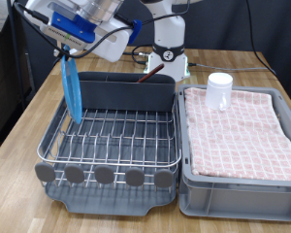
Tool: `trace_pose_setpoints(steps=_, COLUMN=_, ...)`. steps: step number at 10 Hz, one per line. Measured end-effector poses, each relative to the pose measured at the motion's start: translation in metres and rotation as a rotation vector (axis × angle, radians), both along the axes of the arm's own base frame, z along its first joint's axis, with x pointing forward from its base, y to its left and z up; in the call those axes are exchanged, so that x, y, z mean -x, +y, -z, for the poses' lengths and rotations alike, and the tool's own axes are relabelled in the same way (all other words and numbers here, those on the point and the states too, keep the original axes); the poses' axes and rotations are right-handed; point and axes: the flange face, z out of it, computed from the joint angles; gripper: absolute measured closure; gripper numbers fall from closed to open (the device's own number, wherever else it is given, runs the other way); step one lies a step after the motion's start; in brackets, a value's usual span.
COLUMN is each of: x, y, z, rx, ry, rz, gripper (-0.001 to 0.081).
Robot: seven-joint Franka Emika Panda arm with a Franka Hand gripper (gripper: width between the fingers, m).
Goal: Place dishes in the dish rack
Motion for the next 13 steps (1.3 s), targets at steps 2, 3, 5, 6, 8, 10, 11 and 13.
trace_pose_setpoints(steps=2, x=-0.003, y=-0.003, z=0.018, rx=0.015, ry=-0.004, rz=-0.019, gripper=0.0779)
trace_pose_setpoints(steps=3, x=-0.004, y=-0.004, z=0.028, rx=0.017, ry=-0.002, rz=-0.021, gripper=0.0779)
trace_pose_setpoints(steps=5, x=-0.006, y=-0.005, z=0.048, rx=0.016, ry=-0.007, rz=-0.016, gripper=0.0779)
trace_pose_setpoints(steps=6, x=-0.006, y=-0.006, z=0.057, rx=0.015, ry=-0.008, rz=-0.013, gripper=0.0779)
trace_pose_setpoints(steps=8, x=-0.006, y=-0.006, z=0.071, rx=0.012, ry=-0.014, rz=-0.002, gripper=0.0779)
trace_pose_setpoints(steps=10, x=-0.005, y=-0.006, z=0.08, rx=0.011, ry=-0.017, rz=0.008, gripper=0.0779)
trace_pose_setpoints(steps=11, x=-0.003, y=-0.005, z=0.082, rx=0.009, ry=-0.016, rz=0.014, gripper=0.0779)
trace_pose_setpoints(steps=13, x=0.0, y=-0.004, z=0.088, rx=0.004, ry=-0.016, rz=0.03, gripper=0.0779)
